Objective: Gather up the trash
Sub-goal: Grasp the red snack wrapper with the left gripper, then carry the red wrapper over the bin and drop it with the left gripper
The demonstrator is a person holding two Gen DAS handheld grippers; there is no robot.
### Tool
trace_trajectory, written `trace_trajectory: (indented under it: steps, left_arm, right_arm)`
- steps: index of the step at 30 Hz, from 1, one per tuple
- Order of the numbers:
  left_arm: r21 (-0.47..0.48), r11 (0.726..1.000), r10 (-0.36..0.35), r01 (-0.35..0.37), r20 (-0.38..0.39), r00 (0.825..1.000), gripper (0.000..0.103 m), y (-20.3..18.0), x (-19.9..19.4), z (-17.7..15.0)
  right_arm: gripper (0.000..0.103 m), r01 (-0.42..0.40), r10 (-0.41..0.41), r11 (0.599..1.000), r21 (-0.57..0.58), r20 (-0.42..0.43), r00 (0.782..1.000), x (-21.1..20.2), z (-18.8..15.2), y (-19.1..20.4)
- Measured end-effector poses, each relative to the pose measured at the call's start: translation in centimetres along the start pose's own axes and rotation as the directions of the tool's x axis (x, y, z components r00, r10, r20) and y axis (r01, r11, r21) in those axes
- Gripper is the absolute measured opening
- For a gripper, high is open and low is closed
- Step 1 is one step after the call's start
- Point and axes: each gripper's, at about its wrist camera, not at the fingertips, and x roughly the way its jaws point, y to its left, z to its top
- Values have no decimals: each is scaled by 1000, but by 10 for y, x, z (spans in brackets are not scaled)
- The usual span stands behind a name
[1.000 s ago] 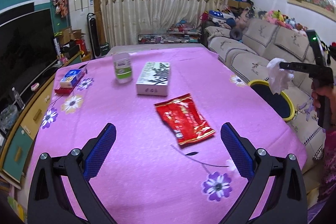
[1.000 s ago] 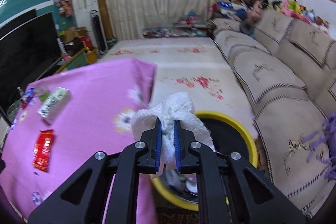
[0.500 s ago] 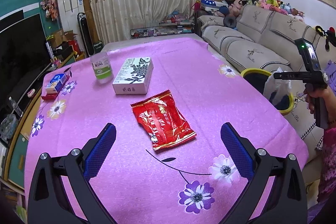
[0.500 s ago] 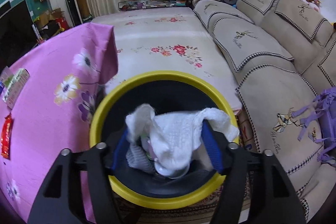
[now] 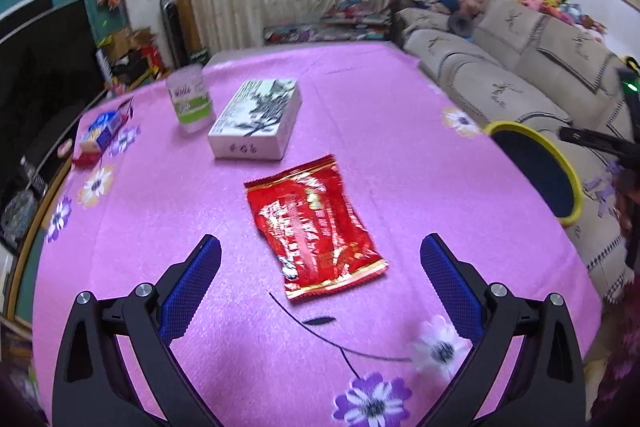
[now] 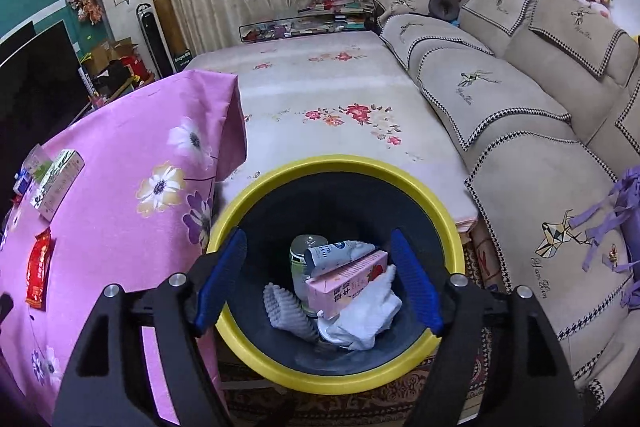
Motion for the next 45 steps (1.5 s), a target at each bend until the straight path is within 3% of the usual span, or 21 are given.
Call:
trace_trajectory:
  steps: [6, 16, 19, 21, 25, 31, 40, 45]
  left_arm:
    - [-117, 993, 11, -24, -107, 994, 98, 10, 44, 11]
    - [-159, 985, 37, -66, -180, 983, 98, 6, 79, 21]
    - [-135, 986, 74, -98, -173, 982, 90, 3, 81, 21]
    - [-123, 986, 89, -110, -164, 982, 75, 2, 79, 21]
    - [-110, 990, 75, -92, -146, 986, 53, 0, 74, 23]
    - [-106, 993, 34, -49, -134, 990, 36, 0, 67, 23]
    - [-72, 996, -59, 54, -77, 995, 34, -20, 36, 40]
    - [-4, 991, -133, 133, -39, 990, 34, -56, 19, 62]
  right_arm:
    - [71, -31, 31, 1000, 1, -10, 999, 4, -4, 3]
    - [71, -61, 62, 998, 18, -22, 998, 12, -11, -2]
    - [71, -66, 67, 998, 23, -17, 998, 10, -12, -7]
    - [71, -69, 69, 997, 28, -13, 998, 9, -12, -10]
    - [71, -73, 73, 996, 42, -4, 997, 5, -13, -16]
    - [71, -78, 78, 996, 53, 5, 997, 1, -16, -21]
    - [71, -89, 88, 994, 70, 24, 996, -5, -17, -29]
    - [71, -86, 83, 994, 72, 41, 996, -13, -16, -34]
